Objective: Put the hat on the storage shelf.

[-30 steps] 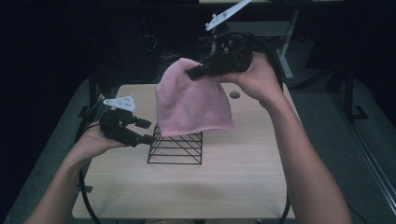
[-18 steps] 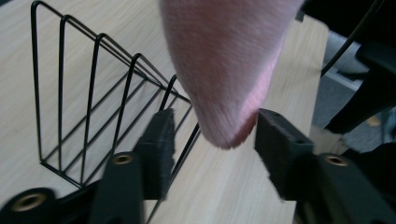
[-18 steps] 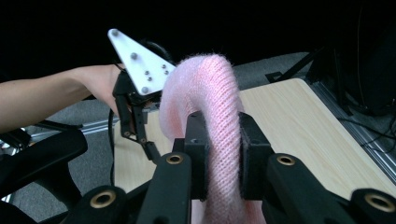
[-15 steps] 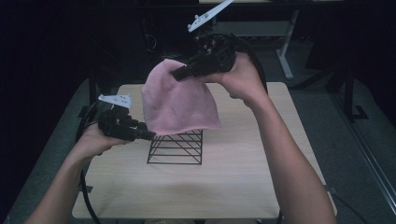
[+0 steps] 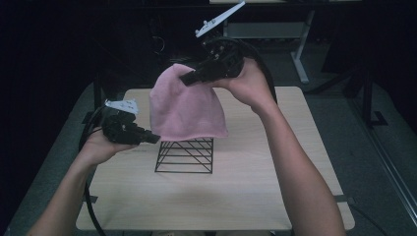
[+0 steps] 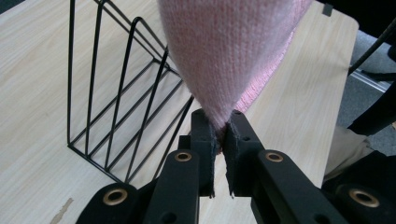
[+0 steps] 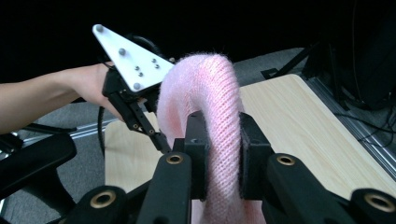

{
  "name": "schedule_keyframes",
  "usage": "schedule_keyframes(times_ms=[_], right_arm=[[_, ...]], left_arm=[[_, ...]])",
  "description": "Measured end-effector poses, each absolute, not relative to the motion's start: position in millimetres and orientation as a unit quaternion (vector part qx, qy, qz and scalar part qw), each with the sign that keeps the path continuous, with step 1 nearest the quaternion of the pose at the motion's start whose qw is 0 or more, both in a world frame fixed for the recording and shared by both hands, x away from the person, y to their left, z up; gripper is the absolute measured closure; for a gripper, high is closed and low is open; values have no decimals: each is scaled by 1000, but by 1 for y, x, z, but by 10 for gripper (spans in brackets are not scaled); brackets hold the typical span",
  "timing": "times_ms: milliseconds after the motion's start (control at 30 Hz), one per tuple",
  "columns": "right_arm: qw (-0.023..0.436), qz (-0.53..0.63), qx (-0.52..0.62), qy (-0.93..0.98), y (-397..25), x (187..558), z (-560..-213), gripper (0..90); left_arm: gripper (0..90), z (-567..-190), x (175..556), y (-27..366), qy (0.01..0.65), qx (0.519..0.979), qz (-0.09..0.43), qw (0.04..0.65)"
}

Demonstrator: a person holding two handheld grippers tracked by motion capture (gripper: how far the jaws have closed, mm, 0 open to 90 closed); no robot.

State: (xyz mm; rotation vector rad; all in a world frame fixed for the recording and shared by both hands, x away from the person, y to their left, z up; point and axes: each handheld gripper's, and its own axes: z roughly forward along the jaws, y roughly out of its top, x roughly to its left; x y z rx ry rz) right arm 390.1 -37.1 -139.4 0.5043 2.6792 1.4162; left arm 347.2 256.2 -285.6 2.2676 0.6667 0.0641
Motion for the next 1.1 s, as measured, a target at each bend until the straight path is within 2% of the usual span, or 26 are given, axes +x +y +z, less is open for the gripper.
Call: schedule_keyframes(times_ms=[600, 1100], right_arm=[[30, 463, 186, 866, -54, 399, -160, 770], [13, 464, 178, 867, -48, 403, -171, 769]], left_arm=[[833, -294, 357, 244, 272, 896, 38, 350], [833, -301, 362, 248, 275, 903, 44, 327]])
